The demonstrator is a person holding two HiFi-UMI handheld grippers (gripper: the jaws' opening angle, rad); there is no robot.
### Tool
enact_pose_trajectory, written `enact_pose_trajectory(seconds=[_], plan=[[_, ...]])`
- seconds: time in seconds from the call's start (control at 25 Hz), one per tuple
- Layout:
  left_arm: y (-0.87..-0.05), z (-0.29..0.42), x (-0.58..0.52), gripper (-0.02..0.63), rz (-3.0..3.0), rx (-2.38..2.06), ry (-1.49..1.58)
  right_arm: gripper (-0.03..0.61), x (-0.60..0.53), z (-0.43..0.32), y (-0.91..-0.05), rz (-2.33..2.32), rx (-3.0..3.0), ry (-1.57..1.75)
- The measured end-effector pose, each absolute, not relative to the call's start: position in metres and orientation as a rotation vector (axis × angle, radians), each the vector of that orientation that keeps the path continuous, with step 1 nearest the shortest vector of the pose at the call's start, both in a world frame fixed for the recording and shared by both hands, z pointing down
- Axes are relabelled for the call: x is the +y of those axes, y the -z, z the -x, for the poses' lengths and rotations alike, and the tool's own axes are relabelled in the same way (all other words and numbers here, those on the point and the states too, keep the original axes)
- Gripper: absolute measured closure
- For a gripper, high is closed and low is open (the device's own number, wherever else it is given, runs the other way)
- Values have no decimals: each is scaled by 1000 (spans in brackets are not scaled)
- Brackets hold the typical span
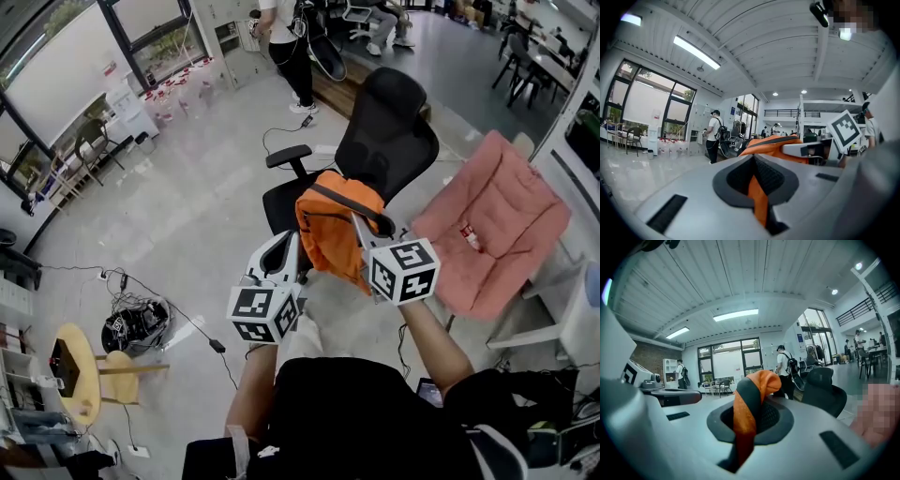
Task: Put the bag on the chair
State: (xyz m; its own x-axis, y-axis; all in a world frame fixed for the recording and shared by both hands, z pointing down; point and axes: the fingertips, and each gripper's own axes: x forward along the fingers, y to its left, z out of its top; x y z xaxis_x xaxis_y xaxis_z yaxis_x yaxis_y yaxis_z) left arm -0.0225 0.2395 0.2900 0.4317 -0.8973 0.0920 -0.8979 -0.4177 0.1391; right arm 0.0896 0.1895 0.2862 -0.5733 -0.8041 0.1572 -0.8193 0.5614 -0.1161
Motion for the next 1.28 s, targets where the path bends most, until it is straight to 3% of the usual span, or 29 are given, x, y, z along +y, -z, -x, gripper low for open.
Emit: enact_pose_trajectory(seconds=[1.28], plan=[[-296, 114, 12, 604, -2519, -1491, -18, 569, -28, 6, -296, -1430, -2633, -340]])
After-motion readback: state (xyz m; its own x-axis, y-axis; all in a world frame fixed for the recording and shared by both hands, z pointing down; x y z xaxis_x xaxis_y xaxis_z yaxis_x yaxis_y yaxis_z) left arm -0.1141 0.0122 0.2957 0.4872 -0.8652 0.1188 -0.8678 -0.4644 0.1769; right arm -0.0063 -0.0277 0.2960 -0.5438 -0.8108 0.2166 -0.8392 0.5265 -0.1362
